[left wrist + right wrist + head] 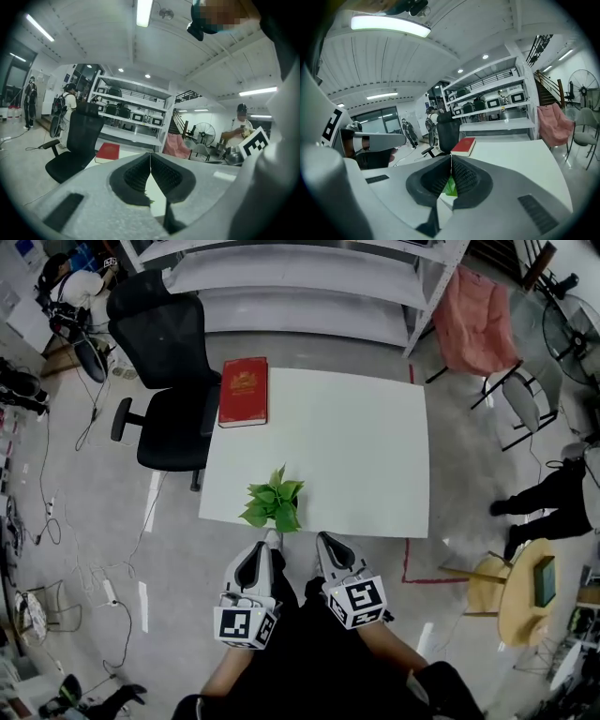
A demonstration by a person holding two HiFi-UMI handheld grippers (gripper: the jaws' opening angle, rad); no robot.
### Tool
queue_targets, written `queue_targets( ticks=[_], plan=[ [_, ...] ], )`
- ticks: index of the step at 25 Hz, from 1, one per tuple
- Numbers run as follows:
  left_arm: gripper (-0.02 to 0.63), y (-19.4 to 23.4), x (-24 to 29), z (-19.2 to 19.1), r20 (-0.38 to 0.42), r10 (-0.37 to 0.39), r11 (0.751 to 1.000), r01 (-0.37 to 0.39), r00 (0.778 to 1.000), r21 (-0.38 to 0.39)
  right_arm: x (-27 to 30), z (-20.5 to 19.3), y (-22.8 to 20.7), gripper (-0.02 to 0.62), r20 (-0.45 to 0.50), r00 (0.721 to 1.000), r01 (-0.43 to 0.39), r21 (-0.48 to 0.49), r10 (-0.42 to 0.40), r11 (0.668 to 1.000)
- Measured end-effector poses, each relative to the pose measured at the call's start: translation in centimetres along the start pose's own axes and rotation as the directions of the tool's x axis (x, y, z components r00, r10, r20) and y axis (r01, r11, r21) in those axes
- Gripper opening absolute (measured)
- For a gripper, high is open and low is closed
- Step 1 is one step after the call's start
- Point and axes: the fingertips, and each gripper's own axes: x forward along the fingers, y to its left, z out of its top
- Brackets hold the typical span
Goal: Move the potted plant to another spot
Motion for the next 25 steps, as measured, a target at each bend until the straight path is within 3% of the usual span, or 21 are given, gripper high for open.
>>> queue_targets(
  ticks=[7, 14, 25],
  plan=[
    [0.017, 3.4, 5.8, 2.8, -0.027, -0.143, 0.988, 0.144, 0.989, 0.052, 4.5, 0.2, -1.5, 0.012, -0.035, 0.989, 0.142, 0.055, -0.140, 0.988],
    [0.017, 5.8, 9.7, 4.3, -0.057, -0.245, 0.966, 0.249, 0.968, 0.066, 8.6, -1.2, -2.2, 0.012, -0.100, 0.969, 0.233, 0.084, -0.224, 0.969],
    [0.017, 6.9, 13.4, 3.3, -0.121, -0.373, 0.924, 0.380, 0.920, 0.044, 13.3, -8.5, -4.8, 0.015, -0.350, 0.906, 0.296, 0.123, -0.238, 0.947]
  ],
)
